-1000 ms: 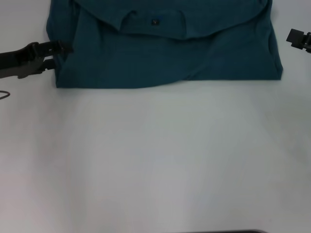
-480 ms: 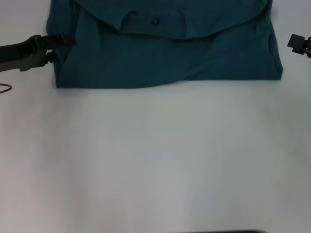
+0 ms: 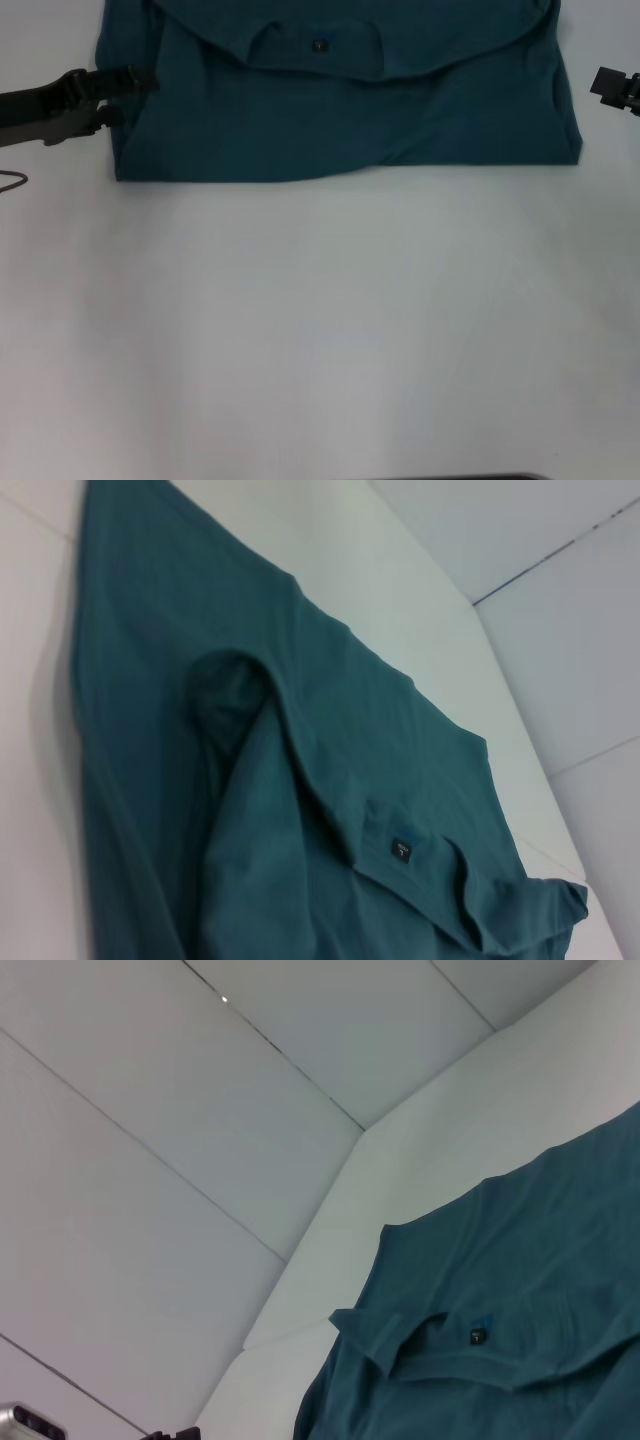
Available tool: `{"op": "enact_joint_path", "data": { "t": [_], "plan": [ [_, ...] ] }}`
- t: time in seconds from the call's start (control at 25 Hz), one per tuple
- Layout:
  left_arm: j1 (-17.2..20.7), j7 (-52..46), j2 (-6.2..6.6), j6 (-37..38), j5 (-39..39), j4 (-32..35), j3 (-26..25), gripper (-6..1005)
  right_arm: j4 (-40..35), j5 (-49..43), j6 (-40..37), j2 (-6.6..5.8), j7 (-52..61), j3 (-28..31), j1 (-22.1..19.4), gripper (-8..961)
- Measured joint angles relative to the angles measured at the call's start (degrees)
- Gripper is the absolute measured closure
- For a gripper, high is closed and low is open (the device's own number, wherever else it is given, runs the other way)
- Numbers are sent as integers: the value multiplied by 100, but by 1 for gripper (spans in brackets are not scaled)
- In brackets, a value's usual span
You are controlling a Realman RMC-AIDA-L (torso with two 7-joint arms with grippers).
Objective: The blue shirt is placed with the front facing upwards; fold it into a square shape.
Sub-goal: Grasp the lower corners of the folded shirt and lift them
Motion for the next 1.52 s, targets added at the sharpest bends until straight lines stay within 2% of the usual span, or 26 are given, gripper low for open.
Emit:
{"op": "enact_joint_path", "data": {
  "t": [0.44,0.92,1.52],
  "plan": [
    [97,-556,4,-284,45,89,-1,114,0,0,-3,34,-39,1,32,187],
    [356,-374,-274,-911,52,164,89,113,0,1,43,44,-68,0,7,188],
    [269,26,-355,-1221,60,320,215,113,0,9,17,44,-130,0,-45,188]
  ]
}}
